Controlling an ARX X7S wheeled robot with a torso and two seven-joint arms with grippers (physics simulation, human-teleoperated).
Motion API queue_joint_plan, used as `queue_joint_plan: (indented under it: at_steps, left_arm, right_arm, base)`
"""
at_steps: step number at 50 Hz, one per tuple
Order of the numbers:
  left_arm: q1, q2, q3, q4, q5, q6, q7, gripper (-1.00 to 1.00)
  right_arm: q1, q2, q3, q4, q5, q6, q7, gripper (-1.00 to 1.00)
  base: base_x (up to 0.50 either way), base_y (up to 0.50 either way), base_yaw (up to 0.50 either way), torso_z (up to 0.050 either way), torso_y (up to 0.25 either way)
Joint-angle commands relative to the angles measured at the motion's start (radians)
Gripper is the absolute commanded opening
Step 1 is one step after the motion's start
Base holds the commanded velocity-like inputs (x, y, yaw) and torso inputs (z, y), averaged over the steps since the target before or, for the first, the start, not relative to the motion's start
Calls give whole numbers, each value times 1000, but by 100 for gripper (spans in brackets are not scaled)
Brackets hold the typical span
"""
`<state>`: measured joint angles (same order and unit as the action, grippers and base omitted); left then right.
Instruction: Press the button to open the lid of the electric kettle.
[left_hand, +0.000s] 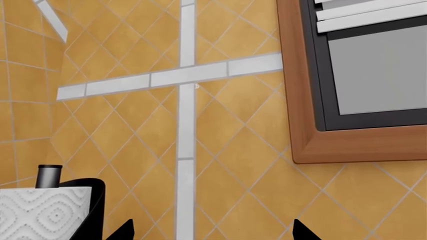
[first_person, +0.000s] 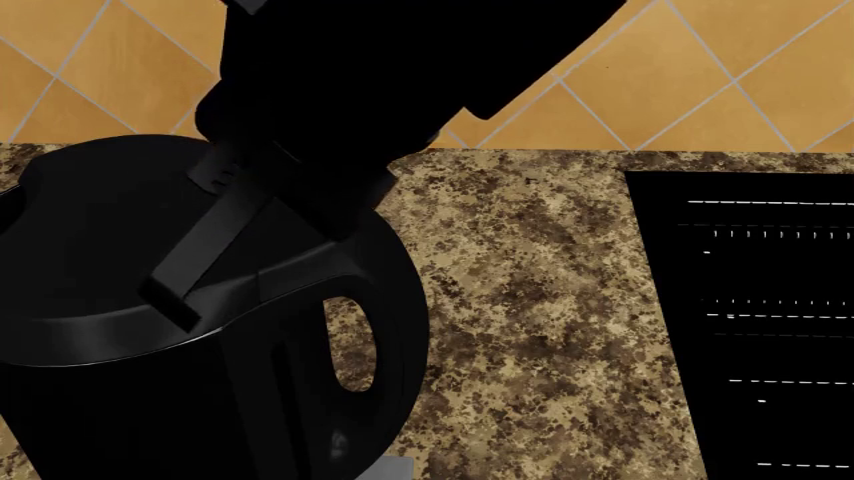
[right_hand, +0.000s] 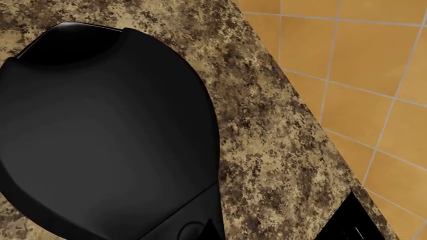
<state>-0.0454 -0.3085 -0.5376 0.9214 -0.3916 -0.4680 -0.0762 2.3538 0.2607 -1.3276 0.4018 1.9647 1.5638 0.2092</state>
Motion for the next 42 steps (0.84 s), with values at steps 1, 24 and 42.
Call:
queue_joint_plan:
  at_steps: [1, 24, 42]
  left_arm:
    - [-4, 23, -34, -17, 29, -23, -13, 100]
    - [2, 14, -30, -14, 24, -24, -28, 100]
    - [5, 6, -25, -13, 20, -23, -38, 100]
  right_arm:
    - [-9, -21, -11, -5, 0, -10, -28, -100]
    - [-51, -15, -79, -37, 26, -36, -14, -100]
    - [-51, 0, -123, -56, 55, -48, -1, -100]
  base:
    - [0, 0, 0, -12, 0]
    - [1, 0, 0, -13, 0]
    - [3, 1, 0, -14, 0]
